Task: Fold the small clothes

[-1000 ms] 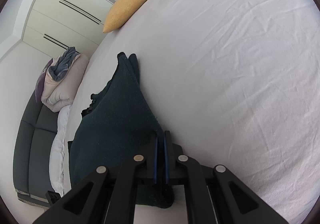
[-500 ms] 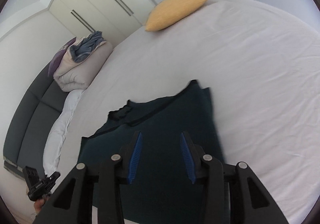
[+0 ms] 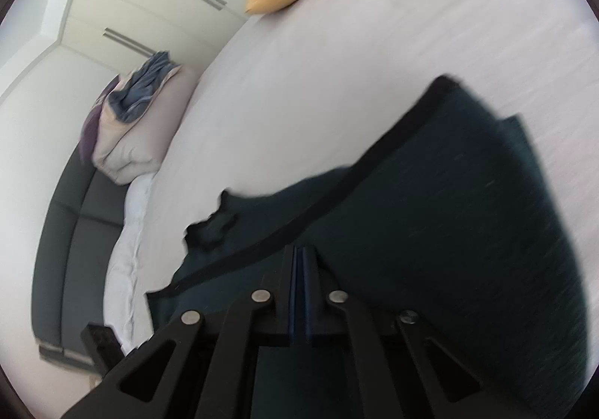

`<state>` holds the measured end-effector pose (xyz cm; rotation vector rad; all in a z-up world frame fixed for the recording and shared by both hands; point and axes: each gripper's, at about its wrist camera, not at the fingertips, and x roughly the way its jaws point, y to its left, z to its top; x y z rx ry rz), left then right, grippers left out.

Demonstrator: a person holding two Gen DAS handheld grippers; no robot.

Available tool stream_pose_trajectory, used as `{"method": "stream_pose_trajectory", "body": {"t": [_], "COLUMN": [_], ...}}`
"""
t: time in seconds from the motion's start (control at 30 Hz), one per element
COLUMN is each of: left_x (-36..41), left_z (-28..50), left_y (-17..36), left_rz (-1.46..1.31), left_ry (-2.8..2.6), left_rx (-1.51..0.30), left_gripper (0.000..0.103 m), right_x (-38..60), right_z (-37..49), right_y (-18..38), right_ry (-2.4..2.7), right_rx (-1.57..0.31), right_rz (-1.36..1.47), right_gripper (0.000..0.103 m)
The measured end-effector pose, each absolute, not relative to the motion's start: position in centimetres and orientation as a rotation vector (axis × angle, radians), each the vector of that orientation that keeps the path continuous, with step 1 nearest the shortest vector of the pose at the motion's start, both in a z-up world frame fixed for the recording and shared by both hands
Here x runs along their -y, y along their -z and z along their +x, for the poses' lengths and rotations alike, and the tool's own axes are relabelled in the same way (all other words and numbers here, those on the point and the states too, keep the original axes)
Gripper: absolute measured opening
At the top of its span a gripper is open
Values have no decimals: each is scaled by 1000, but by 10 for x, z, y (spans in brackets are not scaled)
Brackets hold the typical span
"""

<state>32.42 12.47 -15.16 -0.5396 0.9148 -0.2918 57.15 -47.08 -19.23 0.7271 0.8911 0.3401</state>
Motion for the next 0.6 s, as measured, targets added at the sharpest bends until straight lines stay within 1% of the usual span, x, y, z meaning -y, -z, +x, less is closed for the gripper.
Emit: {"method": "stream_pose_trajectory", "body": {"t": [0.17,0.23,0.27,0.3,0.33,0.47,0.53,0.6], "left_x": [-143,-141,-140,-140,-139,-140,-139,-138], "left_z": [314,313,313,313,313,308,307,306], "left_y": [159,160,160,161,161,161,160,159], "left_rz": [-600,-583,-576,-575,-576,-584,-569,-555], "left_ry": [289,280,275,273,273,275,271,266], "left_rx": [-897,-895,-891,-889,-886,-880,-879,-876], "left_gripper": [6,6,6,6,6,6,6,6], "right_x": [501,501,494,484,469,387,356,349], "right_z": [567,560,554,547,541,518,515,518], "right_y": [176,168,162,157,153,145,153,164], "right_ry": [-180,-170,-208,-257,-335,-630,-705,-680], "right_rx": [-792,-777,-767,-763,-775,-863,-921,-949], "right_rz": [715,724,730,728,725,616,560,532], "right_gripper": [1,9,18,22,25,27,31,31]}}
